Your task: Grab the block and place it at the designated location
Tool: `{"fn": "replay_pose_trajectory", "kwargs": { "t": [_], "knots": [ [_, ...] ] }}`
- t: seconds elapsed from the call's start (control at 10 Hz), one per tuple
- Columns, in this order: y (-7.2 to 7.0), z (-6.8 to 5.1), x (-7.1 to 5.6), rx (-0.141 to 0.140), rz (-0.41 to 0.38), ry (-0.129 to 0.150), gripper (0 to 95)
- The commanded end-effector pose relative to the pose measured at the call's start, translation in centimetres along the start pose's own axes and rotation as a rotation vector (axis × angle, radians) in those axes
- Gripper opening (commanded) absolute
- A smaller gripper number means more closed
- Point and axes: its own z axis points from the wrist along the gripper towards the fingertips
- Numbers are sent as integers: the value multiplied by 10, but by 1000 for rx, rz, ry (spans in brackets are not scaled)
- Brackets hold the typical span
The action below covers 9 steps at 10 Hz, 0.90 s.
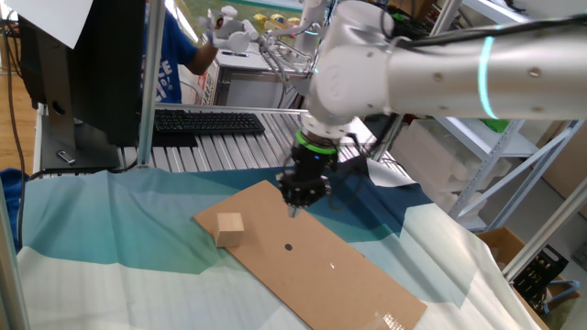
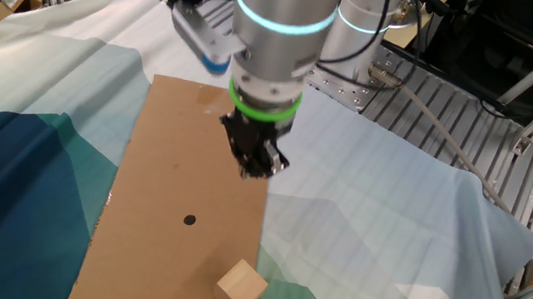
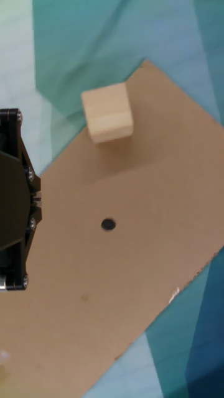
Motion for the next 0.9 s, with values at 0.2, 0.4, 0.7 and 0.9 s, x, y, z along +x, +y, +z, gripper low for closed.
{"fn": "replay_pose_trajectory", "kwargs": {
  "t": [0.2,0.4,0.7,0.9],
  "knots": [
    [3,5,-9,-14,-2,5,0],
    [3,9,-13,-6,12,4,0],
    [3,9,-13,7,62,54,0],
    [3,9,-13,10,45,56,0]
  ]
}}
